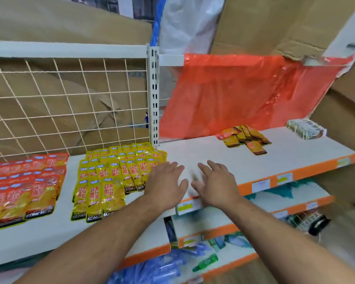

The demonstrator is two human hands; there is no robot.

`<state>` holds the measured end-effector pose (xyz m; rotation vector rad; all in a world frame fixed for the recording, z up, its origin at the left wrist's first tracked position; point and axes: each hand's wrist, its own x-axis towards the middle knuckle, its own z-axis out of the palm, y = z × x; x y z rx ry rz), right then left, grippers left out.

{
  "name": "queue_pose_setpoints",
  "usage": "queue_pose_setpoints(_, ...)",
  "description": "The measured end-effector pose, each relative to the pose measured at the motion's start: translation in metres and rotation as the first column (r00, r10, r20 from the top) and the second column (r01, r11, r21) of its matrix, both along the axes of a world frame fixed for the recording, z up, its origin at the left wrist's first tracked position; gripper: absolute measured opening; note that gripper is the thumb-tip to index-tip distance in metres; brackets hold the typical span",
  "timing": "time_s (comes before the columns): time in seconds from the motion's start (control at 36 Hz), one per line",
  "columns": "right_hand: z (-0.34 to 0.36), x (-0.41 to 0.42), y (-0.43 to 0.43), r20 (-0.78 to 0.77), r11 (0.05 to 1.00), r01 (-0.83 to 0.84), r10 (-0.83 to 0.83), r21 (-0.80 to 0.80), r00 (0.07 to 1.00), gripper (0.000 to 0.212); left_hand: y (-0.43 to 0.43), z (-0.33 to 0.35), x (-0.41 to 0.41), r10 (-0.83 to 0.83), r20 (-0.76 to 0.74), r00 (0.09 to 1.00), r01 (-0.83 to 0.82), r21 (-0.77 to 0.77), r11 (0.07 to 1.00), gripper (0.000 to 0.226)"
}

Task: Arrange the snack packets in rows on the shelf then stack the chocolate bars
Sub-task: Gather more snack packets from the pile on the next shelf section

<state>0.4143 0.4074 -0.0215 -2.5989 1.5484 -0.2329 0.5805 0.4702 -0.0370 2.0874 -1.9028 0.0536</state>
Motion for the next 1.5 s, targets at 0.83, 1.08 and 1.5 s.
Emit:
queue_pose_setpoints(0.83, -0.009, -0.090, -0.169, -0.001, 0.939, 0.336, -0.337, 0.071, 0.942, 0.064, -0.230, -0.008, -0.081, -0.330, -0.110, 0.938, 0.333, 0.008, 0.943, 0.060)
queue_pose_setpoints(1.08, -0.019, -0.139, -0.252, 0.045, 0.963, 0.263, -0.265, 0.057, 0.963, 0.062, -0.300, -0.020, -0.133, -0.248, -0.139, 0.959, 0.246, -0.028, 0.969, 0.058)
queue_pose_setpoints(1.5, -0.031, -0.201, -0.402, 0.411, 0.941, 0.185, -0.294, 0.283, 0.863, 0.028, -0.402, -0.021, -0.213, 0.223, -0.491, 0.842, -0.235, 0.038, 0.971, 0.023)
